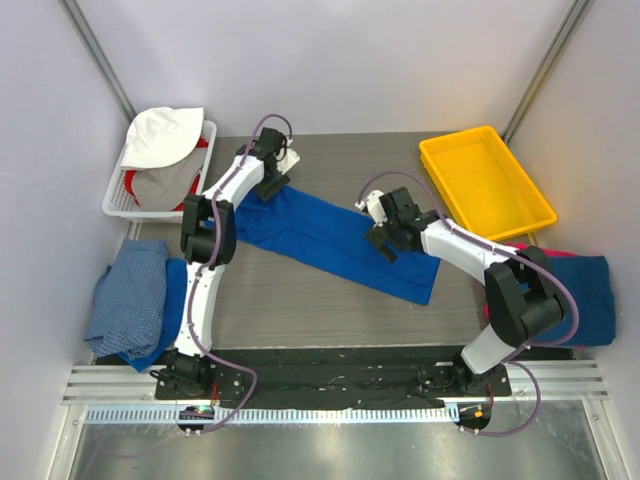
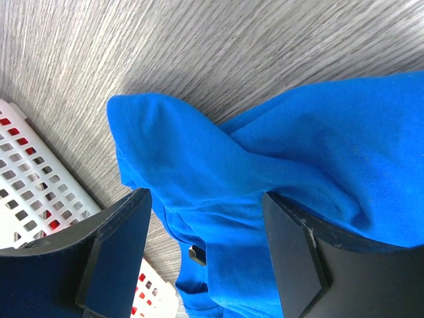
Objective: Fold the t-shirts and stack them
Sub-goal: Rotate the tshirt 90 degrees
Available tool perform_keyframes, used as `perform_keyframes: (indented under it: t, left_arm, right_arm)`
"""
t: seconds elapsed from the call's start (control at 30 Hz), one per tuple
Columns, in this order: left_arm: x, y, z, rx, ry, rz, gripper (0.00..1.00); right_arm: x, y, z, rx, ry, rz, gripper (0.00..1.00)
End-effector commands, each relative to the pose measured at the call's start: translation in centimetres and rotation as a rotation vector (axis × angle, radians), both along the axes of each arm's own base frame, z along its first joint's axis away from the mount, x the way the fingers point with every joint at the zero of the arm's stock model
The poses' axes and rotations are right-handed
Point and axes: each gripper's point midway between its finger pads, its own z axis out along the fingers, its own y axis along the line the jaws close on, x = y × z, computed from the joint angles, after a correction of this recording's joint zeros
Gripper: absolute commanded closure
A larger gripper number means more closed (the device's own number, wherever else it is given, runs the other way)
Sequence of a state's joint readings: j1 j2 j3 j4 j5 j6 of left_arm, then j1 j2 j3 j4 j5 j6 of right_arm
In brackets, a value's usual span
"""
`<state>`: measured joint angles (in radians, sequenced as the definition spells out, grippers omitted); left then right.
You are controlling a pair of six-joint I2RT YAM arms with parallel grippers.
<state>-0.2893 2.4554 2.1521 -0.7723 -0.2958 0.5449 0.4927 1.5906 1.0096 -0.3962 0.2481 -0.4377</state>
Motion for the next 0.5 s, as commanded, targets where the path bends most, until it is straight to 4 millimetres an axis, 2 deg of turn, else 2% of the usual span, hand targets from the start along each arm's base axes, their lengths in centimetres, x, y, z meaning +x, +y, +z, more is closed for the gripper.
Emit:
perform_keyframes:
  t: [0.0,0.13,0.47]
  left_arm:
    - [0.6,-0.8,-0.9,-0.010,-0.006,-0.022,0.27]
    - [0.4,-0.8,-0.9,-0.010,-0.004,-0.022,0.27]
    - [0.5,-0.7,-0.8,0.011,-0.009,-0.037,0.27]
  right_arm:
    - [1.7,-1.4,1.3,0.003,-0.060,-0.014,0.03]
    - [1.4,-1.4,0.2,0.011,-0.040,-0.011,0.03]
    - [-0.6,-2.2,-4.4,-0.012,0.052,0.001,0.03]
